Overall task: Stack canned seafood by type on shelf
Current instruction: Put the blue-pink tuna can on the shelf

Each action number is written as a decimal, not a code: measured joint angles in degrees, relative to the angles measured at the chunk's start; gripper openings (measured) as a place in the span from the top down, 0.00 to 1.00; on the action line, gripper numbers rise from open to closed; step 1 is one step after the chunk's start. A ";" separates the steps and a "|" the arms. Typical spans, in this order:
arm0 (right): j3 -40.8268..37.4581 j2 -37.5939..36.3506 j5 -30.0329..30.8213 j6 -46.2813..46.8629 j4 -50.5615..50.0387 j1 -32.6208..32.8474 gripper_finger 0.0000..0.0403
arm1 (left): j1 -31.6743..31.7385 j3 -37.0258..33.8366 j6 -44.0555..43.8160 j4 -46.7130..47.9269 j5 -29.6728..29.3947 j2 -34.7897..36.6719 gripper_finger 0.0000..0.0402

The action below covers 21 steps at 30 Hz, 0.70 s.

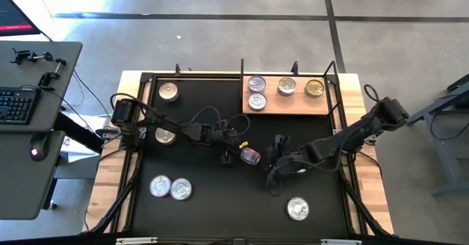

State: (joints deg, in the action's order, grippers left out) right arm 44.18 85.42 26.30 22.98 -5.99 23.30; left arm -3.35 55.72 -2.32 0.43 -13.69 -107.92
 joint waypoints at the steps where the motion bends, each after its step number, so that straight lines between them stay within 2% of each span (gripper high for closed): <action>1: -0.02 0.83 0.00 -0.75 1.23 -0.57 0.32 | -0.35 0.00 -0.06 -0.81 0.04 -0.01 0.99; 8: 0.00 7.57 -0.79 -4.49 13.84 -3.20 0.31 | -2.51 0.01 -0.06 -7.52 0.67 -0.01 0.99; 17: 0.00 10.84 -0.19 0.43 13.49 -4.78 0.32 | -4.39 0.02 -0.01 -11.32 1.37 0.00 0.99; 21: 0.00 10.54 -0.46 0.04 12.33 -4.67 0.40 | -4.66 0.04 0.05 -10.52 1.10 0.04 0.99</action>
State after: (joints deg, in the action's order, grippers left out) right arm 44.18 95.96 25.84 23.03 6.34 18.63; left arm -8.01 55.77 -2.26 -10.09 -12.59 -107.87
